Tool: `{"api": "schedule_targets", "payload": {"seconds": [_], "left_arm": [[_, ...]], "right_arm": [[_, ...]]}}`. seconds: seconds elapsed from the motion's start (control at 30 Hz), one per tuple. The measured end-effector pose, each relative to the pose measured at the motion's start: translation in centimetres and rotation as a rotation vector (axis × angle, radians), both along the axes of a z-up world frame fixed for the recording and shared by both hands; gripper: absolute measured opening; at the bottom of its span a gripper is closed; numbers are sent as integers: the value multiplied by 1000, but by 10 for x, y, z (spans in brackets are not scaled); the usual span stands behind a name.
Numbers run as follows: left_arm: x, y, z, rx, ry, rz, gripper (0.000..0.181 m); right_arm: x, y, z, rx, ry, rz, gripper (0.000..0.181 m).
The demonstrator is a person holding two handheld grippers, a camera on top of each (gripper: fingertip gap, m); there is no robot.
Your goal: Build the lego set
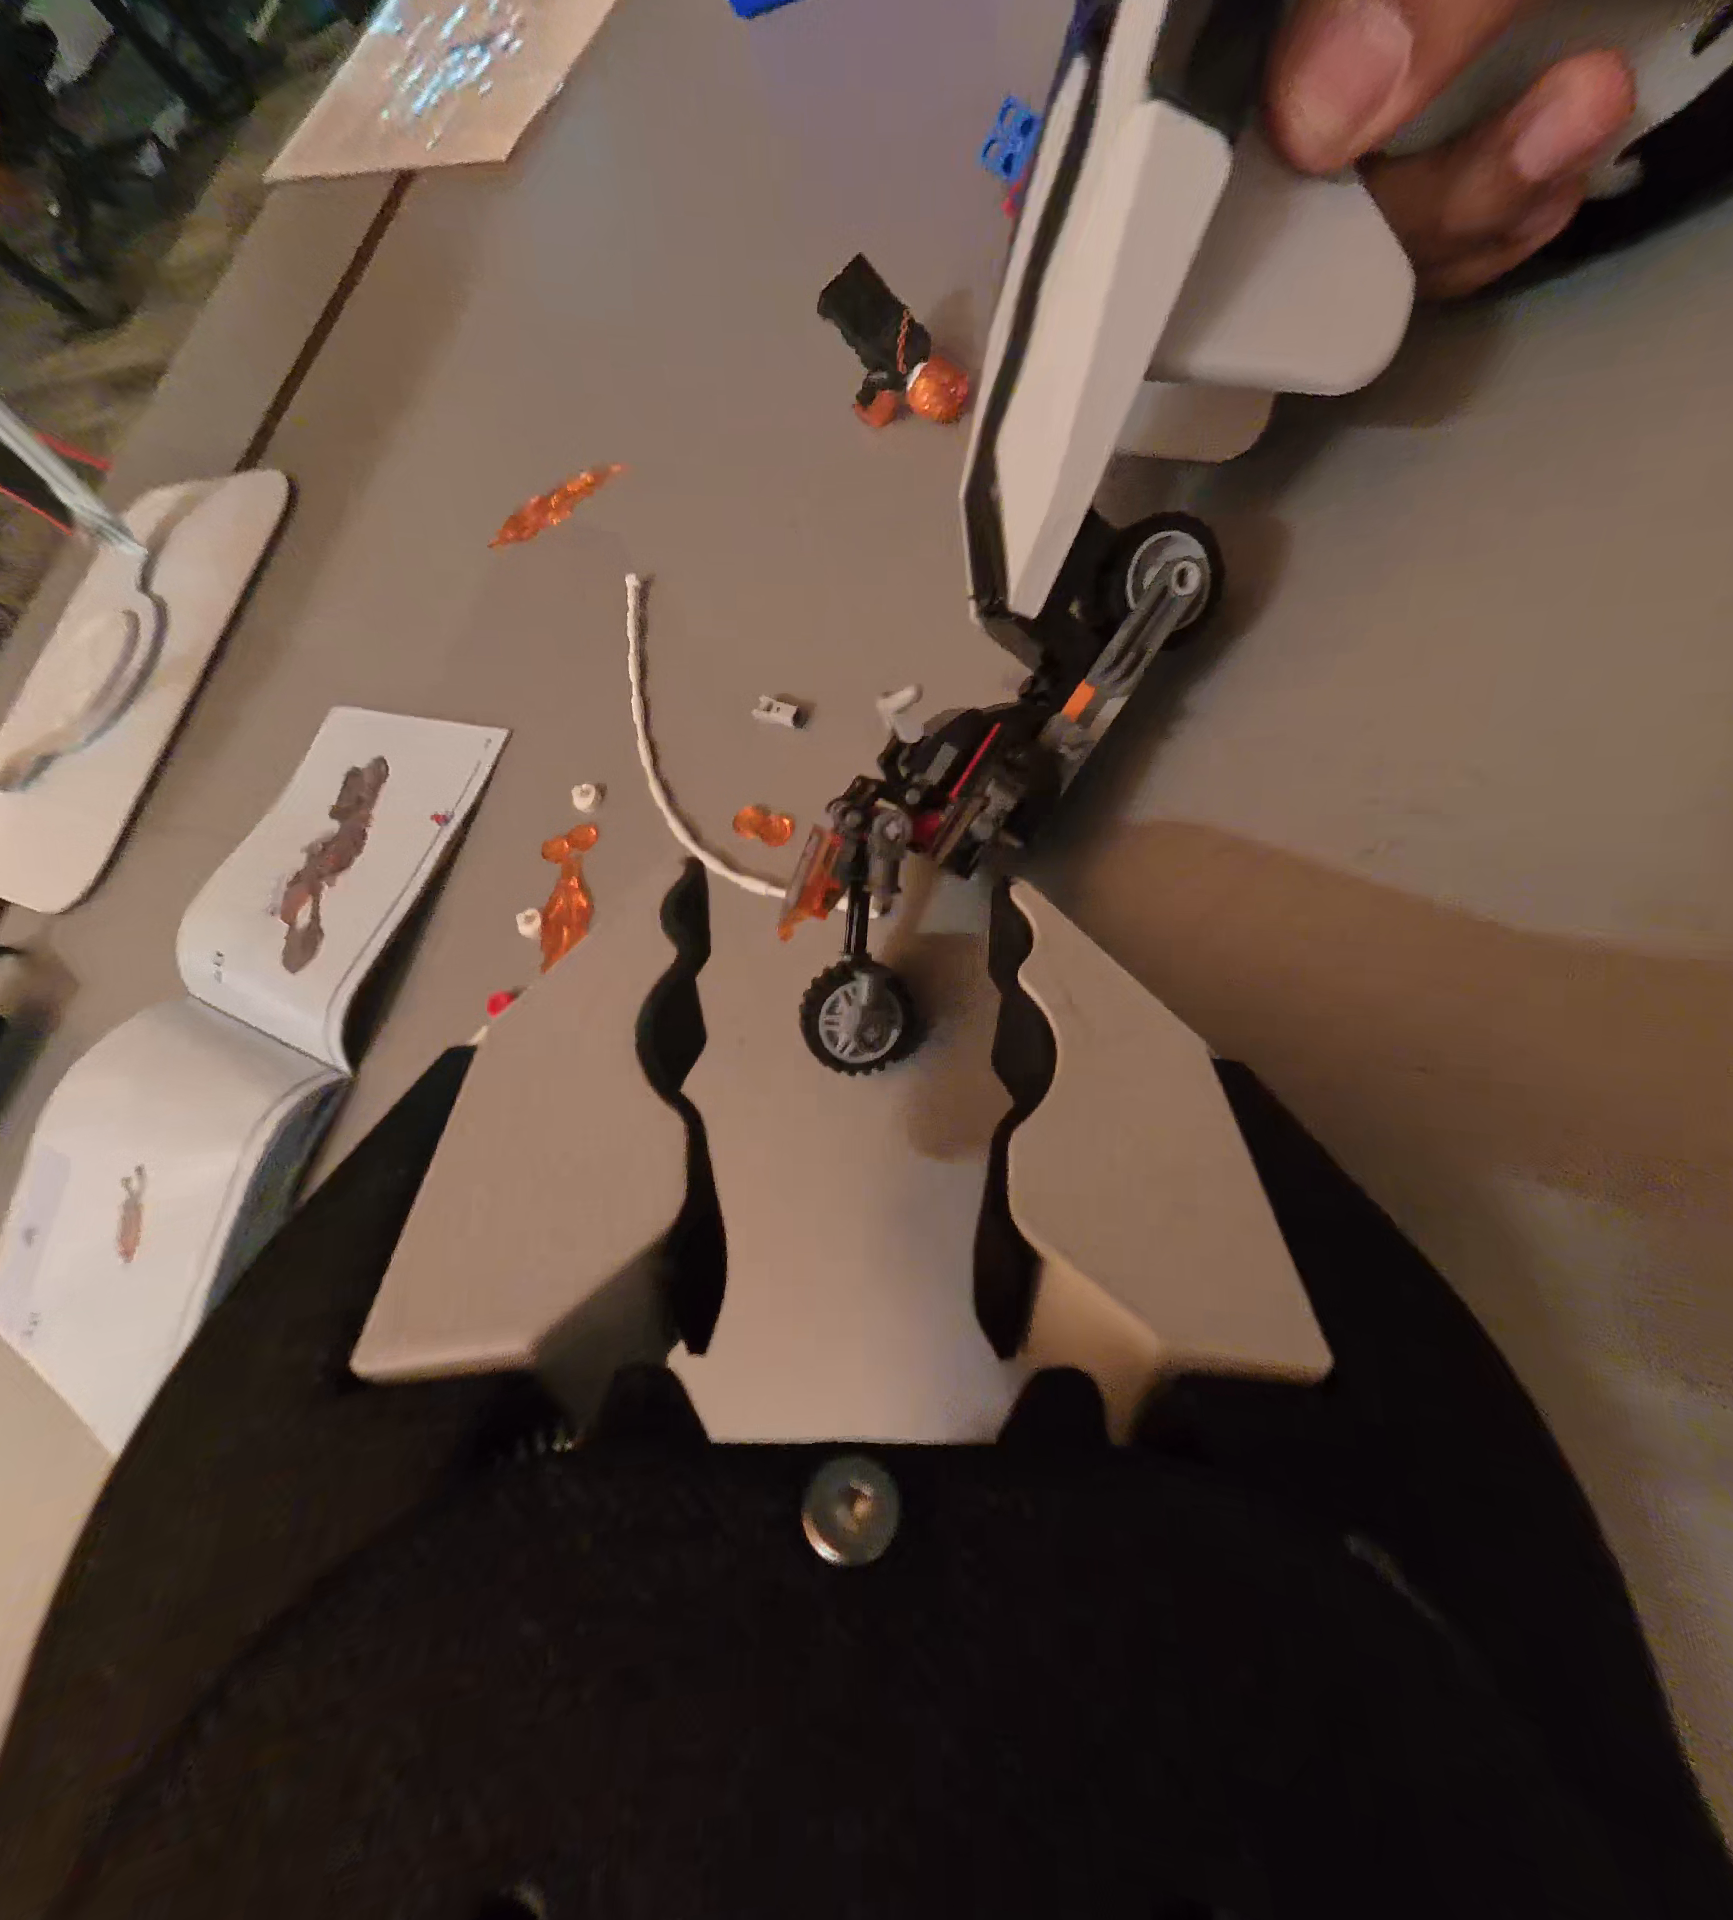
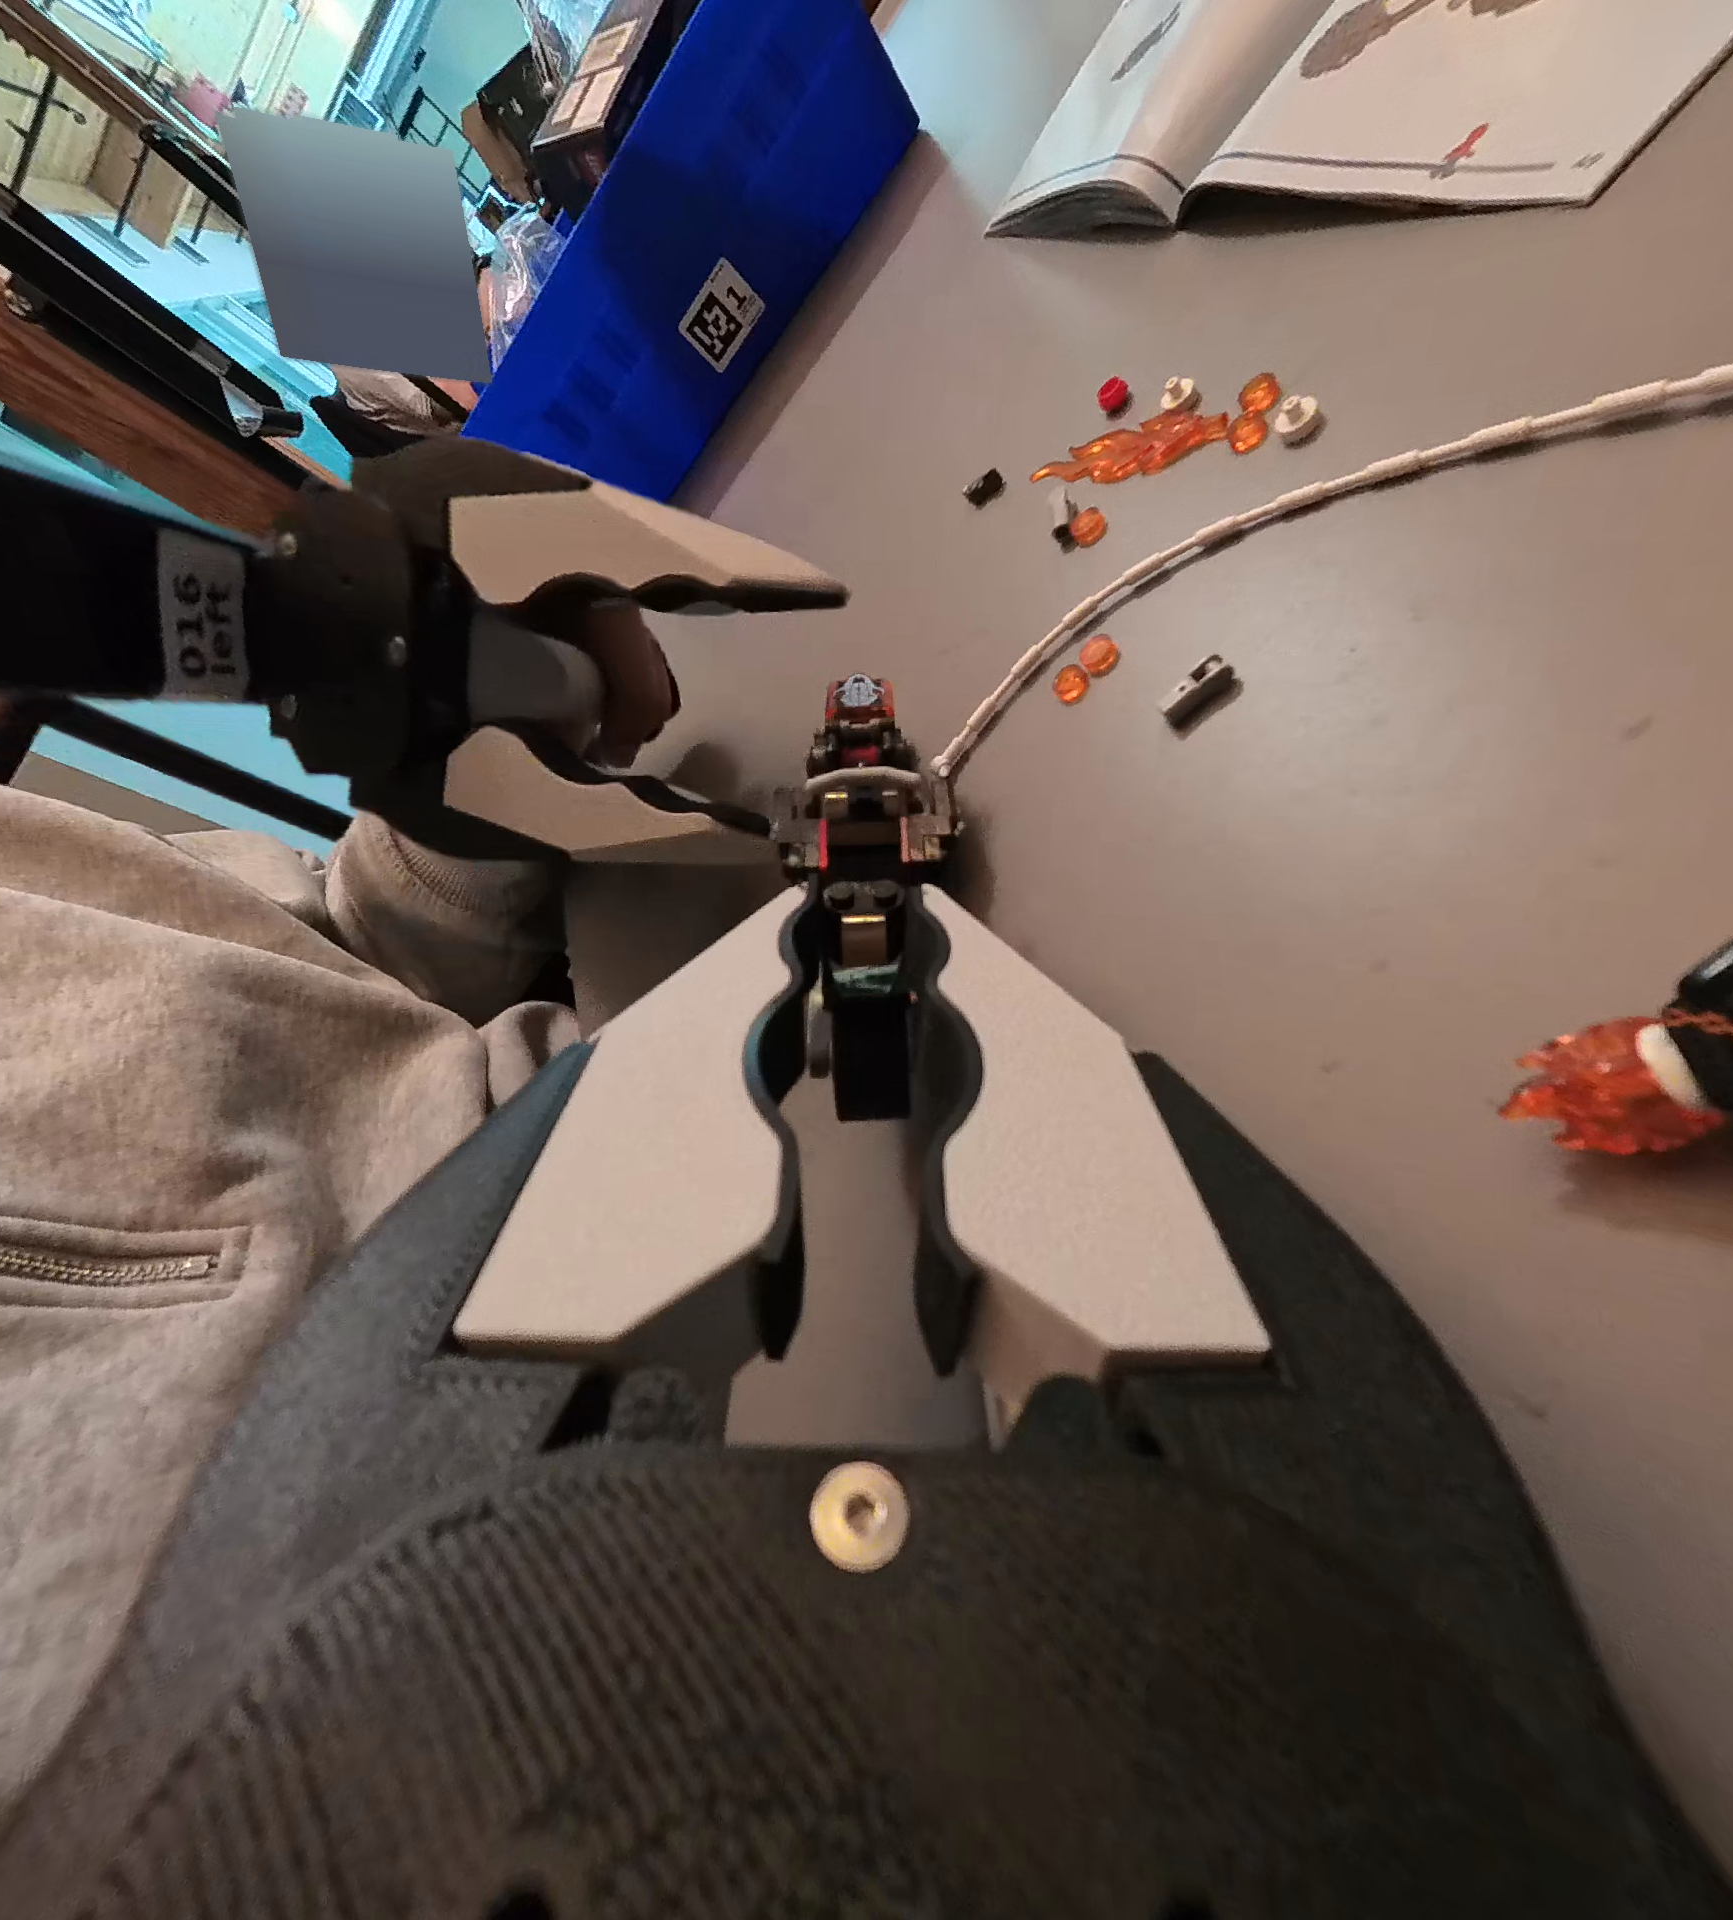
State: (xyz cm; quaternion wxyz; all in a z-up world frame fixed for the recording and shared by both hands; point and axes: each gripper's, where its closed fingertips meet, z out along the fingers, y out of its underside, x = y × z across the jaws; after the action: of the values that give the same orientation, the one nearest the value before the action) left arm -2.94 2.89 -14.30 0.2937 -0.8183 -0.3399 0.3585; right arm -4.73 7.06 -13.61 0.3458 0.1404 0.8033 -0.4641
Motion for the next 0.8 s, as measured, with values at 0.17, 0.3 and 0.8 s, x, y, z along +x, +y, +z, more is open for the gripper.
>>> {"api": "schedule_targets", "payload": {"seconds": [0.17,0.3,0.8], "left_arm": [[2,1,-10,84,-64,-13,49],[0,-3,-15,-14,-33,2,27],[-4,-8,-13,-89,35,45,8]], "right_arm": [[1,-1,-2,13,12,5,13],[1,-1,-3,16,14,5,13],[1,-1,-4,24,25,-1,12]]}}
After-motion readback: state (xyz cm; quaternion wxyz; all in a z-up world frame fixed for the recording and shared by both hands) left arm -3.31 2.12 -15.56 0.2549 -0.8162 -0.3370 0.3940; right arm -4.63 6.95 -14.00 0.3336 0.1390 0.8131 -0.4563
